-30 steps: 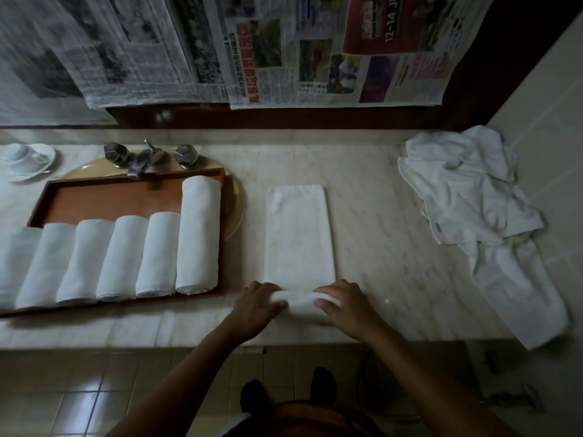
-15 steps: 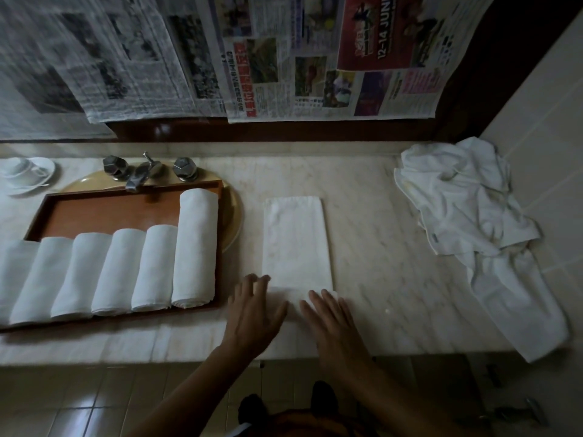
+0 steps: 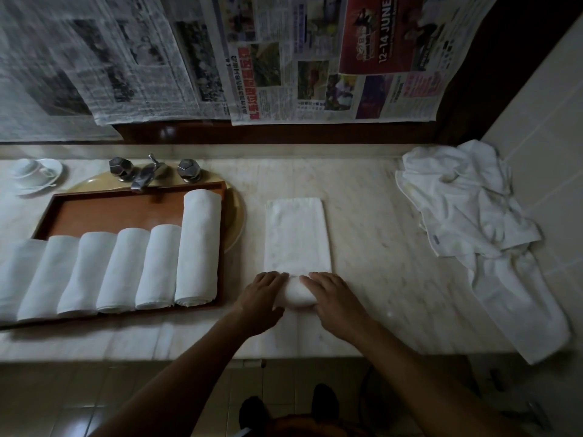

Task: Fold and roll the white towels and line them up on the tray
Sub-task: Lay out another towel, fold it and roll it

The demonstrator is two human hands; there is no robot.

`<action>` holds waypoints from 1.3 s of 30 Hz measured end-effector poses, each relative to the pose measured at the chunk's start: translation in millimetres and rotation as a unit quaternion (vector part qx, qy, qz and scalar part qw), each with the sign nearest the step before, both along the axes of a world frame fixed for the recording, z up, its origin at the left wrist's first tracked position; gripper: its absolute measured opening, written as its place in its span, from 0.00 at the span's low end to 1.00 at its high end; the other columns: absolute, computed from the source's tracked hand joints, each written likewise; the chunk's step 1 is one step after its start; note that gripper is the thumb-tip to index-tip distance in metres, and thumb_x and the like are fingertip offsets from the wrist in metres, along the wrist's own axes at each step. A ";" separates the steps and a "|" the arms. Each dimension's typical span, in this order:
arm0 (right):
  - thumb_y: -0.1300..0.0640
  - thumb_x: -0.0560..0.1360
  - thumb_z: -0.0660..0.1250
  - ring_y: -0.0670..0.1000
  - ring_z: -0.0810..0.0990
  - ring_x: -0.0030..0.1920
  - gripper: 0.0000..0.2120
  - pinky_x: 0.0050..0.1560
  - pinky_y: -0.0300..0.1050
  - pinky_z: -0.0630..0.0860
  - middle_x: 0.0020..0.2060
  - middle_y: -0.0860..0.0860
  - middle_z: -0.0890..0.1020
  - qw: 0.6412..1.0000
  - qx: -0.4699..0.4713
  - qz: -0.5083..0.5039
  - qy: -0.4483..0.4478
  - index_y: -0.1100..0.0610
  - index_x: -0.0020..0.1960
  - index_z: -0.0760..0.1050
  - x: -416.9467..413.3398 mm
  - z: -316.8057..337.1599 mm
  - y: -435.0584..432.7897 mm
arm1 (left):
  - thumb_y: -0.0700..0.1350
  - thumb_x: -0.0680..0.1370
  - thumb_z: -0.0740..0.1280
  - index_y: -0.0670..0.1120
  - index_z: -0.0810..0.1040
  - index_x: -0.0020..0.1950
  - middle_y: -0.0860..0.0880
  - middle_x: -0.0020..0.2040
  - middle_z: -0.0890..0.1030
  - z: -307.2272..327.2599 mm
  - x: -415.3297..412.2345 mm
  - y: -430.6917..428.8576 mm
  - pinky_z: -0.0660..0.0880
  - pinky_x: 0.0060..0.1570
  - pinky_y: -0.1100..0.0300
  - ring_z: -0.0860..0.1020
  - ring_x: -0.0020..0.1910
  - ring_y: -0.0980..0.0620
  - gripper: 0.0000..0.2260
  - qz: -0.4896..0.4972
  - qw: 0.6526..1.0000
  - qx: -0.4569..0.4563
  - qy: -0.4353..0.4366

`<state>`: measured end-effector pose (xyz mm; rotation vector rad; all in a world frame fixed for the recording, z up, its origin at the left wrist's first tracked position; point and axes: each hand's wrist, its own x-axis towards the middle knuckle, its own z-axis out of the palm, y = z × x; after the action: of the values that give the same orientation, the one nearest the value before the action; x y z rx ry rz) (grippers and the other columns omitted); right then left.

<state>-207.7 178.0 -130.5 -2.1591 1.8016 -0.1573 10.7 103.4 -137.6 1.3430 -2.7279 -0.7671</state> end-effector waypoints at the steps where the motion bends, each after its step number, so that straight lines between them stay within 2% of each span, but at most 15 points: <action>1: 0.62 0.79 0.67 0.55 0.65 0.76 0.33 0.76 0.55 0.63 0.77 0.52 0.68 1.000 0.021 0.006 -0.010 0.53 0.81 0.62 -1.9 7.7 -3.9 | 0.53 0.78 0.72 0.48 0.62 0.81 0.49 0.77 0.68 -0.2 2.3 -1.8 0.69 0.73 0.48 0.66 0.75 0.48 0.34 0.000 1.000 0.006 0.000; 6: 0.51 0.79 0.71 0.54 0.73 0.68 0.33 0.68 0.53 0.73 0.73 0.51 0.72 0.989 0.142 -0.007 -0.033 0.47 0.80 0.60 -3.9 34.1 0.9 | 0.56 0.77 0.73 0.51 0.64 0.77 0.50 0.73 0.72 5.9 14.4 15.5 0.75 0.66 0.51 0.72 0.69 0.50 0.32 -0.010 0.999 0.039 0.002; 8: 0.48 0.76 0.74 0.54 0.78 0.60 0.33 0.60 0.52 0.77 0.67 0.52 0.76 0.983 0.179 -0.014 -0.042 0.44 0.74 0.61 -6.6 35.0 11.5 | 0.56 0.77 0.73 0.53 0.63 0.74 0.50 0.70 0.74 6.7 23.3 31.4 0.78 0.61 0.54 0.75 0.64 0.51 0.31 -0.003 0.997 0.070 0.019; 10: 0.45 0.74 0.75 0.51 0.78 0.54 0.27 0.55 0.50 0.77 0.60 0.49 0.78 0.977 0.205 -0.012 -0.051 0.42 0.66 0.63 -10.0 34.6 19.2 | 0.58 0.77 0.73 0.55 0.63 0.71 0.51 0.68 0.74 3.9 33.9 45.3 0.80 0.57 0.57 0.76 0.60 0.53 0.28 0.004 0.994 0.103 0.037; 13: 0.40 0.74 0.73 0.46 0.77 0.53 0.21 0.55 0.48 0.78 0.58 0.46 0.78 0.966 0.234 -0.034 -0.102 0.41 0.62 0.68 -15.1 34.1 24.5 | 0.60 0.77 0.73 0.57 0.68 0.69 0.57 0.66 0.72 0.7 43.4 51.8 0.77 0.58 0.59 0.74 0.62 0.54 0.25 0.040 0.986 0.139 0.082; 16: 0.39 0.77 0.69 0.45 0.77 0.58 0.21 0.59 0.46 0.76 0.63 0.45 0.78 0.960 0.232 -0.061 -0.145 0.42 0.68 0.72 -16.0 36.0 21.7 | 0.62 0.79 0.69 0.57 0.72 0.70 0.58 0.66 0.69 2.3 41.5 47.8 0.72 0.64 0.55 0.69 0.65 0.55 0.22 0.092 0.979 0.151 0.096; 18: 0.41 0.80 0.66 0.48 0.74 0.64 0.22 0.64 0.46 0.72 0.67 0.47 0.76 0.966 0.208 -0.075 -0.133 0.46 0.72 0.72 -14.5 34.9 17.8 | 0.61 0.80 0.68 0.56 0.74 0.69 0.55 0.65 0.70 1.8 36.4 44.2 0.74 0.64 0.54 0.71 0.63 0.54 0.20 0.128 0.969 0.178 0.114; 20: 0.41 0.81 0.64 0.50 0.71 0.68 0.23 0.67 0.47 0.69 0.69 0.48 0.74 0.973 0.168 -0.102 -0.117 0.46 0.74 0.72 -9.5 32.7 16.5 | 0.61 0.80 0.67 0.54 0.76 0.68 0.53 0.62 0.72 2.3 29.7 40.7 0.76 0.58 0.58 0.74 0.59 0.55 0.19 0.156 0.960 0.193 0.128; 23: 0.48 0.80 0.68 0.51 0.73 0.66 0.19 0.65 0.50 0.72 0.66 0.47 0.77 0.992 0.007 -0.104 -0.076 0.47 0.71 0.76 3.2 28.3 29.3 | 0.62 0.79 0.68 0.53 0.78 0.66 0.51 0.59 0.75 5.2 23.0 35.2 0.74 0.49 0.66 0.76 0.54 0.57 0.20 0.187 0.952 0.197 0.141; 26: 0.58 0.72 0.76 0.55 0.76 0.67 0.25 0.67 0.57 0.75 0.66 0.49 0.80 0.994 -0.087 -0.063 -0.008 0.49 0.68 0.78 22.7 13.2 54.0 | 0.63 0.78 0.70 0.53 0.79 0.63 0.50 0.57 0.77 7.5 20.4 29.5 0.79 0.50 0.60 0.79 0.51 0.56 0.19 0.208 0.945 0.208 0.142; 28: 0.58 0.70 0.76 0.57 0.72 0.74 0.31 0.73 0.65 0.64 0.72 0.50 0.76 0.996 -0.077 -0.042 0.016 0.48 0.72 0.75 32.0 2.8 65.2 | 0.64 0.78 0.69 0.52 0.78 0.64 0.50 0.59 0.77 11.2 17.8 32.1 0.80 0.54 0.55 0.79 0.53 0.54 0.21 0.224 0.947 0.195 0.125; 31: 0.61 0.70 0.73 0.57 0.60 0.80 0.41 0.75 0.66 0.53 0.80 0.49 0.64 0.997 -0.056 -0.040 0.030 0.47 0.79 0.65 34.2 -9.1 73.0 | 0.62 0.81 0.64 0.51 0.71 0.73 0.49 0.69 0.72 24.0 11.7 50.5 0.72 0.65 0.54 0.70 0.66 0.50 0.25 0.191 0.981 0.009 0.026; 33: 0.65 0.70 0.70 0.56 0.50 0.83 0.47 0.77 0.63 0.48 0.83 0.47 0.55 0.998 -0.053 -0.036 0.024 0.45 0.83 0.55 31.5 -16.5 73.9 | 0.57 0.82 0.63 0.51 0.63 0.80 0.48 0.77 0.64 32.3 2.7 65.1 0.64 0.74 0.51 0.62 0.76 0.47 0.27 0.124 0.990 -0.066 0.017; 36: 0.62 0.74 0.66 0.54 0.43 0.83 0.47 0.78 0.61 0.41 0.84 0.46 0.47 0.999 -0.035 -0.032 0.025 0.45 0.84 0.44 27.9 -21.0 68.8 | 0.53 0.82 0.64 0.52 0.53 0.83 0.47 0.84 0.52 25.5 -7.9 77.4 0.48 0.80 0.49 0.46 0.83 0.44 0.33 0.043 0.996 -0.077 -0.015; 39: 0.51 0.79 0.59 0.56 0.45 0.83 0.36 0.77 0.63 0.44 0.84 0.48 0.50 0.998 -0.023 -0.022 0.050 0.46 0.84 0.47 24.2 -18.2 54.1 | 0.48 0.81 0.64 0.52 0.43 0.85 0.46 0.85 0.44 8.3 -7.0 68.8 0.42 0.80 0.46 0.38 0.83 0.44 0.39 0.023 0.995 -0.073 -0.066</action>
<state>-183.5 232.1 -148.7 -2.1965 1.9194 -0.1023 3.6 172.2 -129.3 1.4687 -2.7763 -0.4813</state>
